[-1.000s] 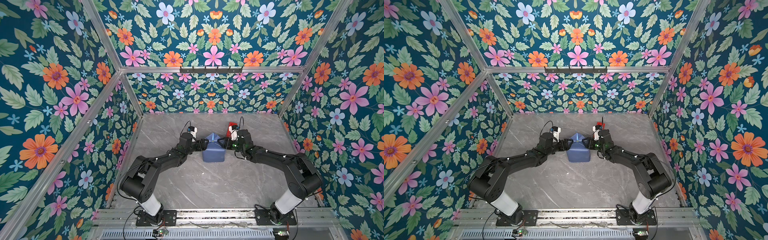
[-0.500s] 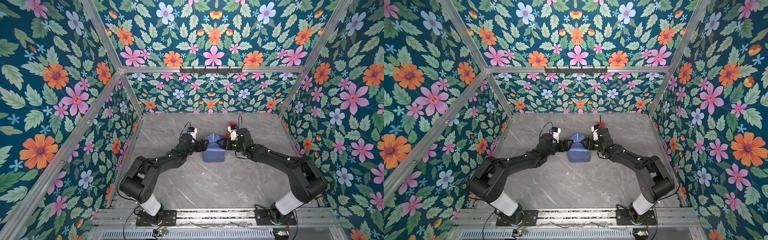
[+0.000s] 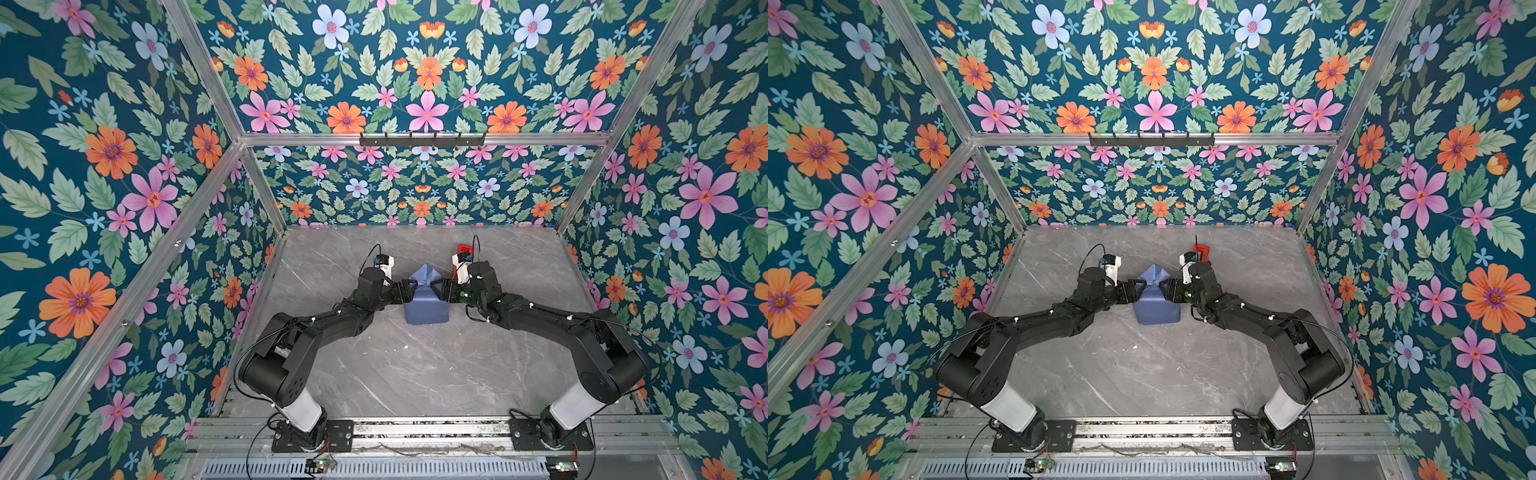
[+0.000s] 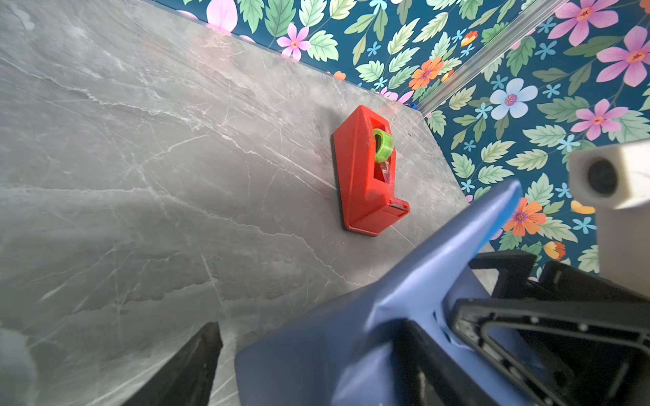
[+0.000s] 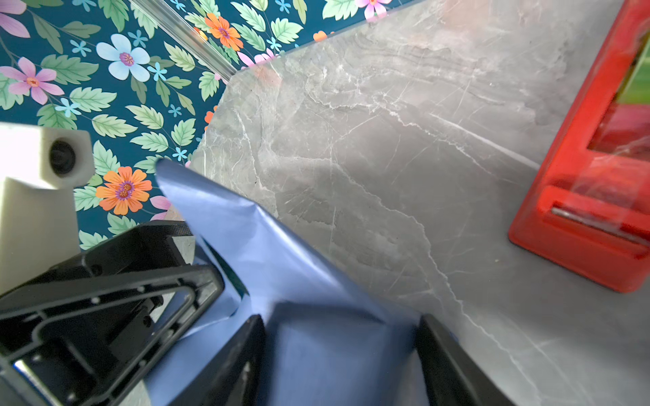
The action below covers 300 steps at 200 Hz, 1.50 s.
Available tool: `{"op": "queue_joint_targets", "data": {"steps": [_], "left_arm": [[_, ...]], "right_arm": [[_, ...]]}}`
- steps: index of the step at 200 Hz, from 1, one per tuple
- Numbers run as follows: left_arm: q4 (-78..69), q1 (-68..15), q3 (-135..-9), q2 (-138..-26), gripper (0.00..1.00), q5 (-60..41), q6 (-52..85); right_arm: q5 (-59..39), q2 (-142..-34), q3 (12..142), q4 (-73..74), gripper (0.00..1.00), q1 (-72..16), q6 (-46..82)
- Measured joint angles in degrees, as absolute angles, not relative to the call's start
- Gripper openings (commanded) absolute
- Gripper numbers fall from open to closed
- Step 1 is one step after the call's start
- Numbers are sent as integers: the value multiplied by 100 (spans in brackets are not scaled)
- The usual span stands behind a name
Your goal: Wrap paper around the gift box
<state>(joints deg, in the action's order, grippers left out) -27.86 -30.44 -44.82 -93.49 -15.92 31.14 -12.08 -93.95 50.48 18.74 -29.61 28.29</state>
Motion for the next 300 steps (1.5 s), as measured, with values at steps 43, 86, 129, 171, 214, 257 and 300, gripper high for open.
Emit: {"op": "queue_joint_targets", "data": {"steps": [43,86,129,171,214,257,300], "left_arm": [[-2759,-3048,-4484,-9308,83,-1579,3114],[-2567,-3052,-4552,-9233,86,-1570,3081],[-2381,-3015,-4668,-9015,88,-1605,2805],[-2115,-2803,-4737,-8877,88,-1791,2488],[-1730,-2558,-4967,-8879,81,-2226,1946],[-1177,-2373,-5492,-9323,67,-2897,1009],[-878,-2290,-5850,-9642,54,-3634,338]], "right_arm": [[-1160,-9347,5087,1824,71,-2978,2700],[-1203,-9312,5251,1435,71,-2956,2663],[-1267,-9384,5188,1612,71,-2943,2692],[-1286,-9395,5179,1658,71,-2941,2705],[-1308,-9397,5181,1653,70,-2930,2703],[-1328,-9397,5181,1651,70,-2917,2703],[-1334,-9397,5223,1575,70,-2912,2687]]}}
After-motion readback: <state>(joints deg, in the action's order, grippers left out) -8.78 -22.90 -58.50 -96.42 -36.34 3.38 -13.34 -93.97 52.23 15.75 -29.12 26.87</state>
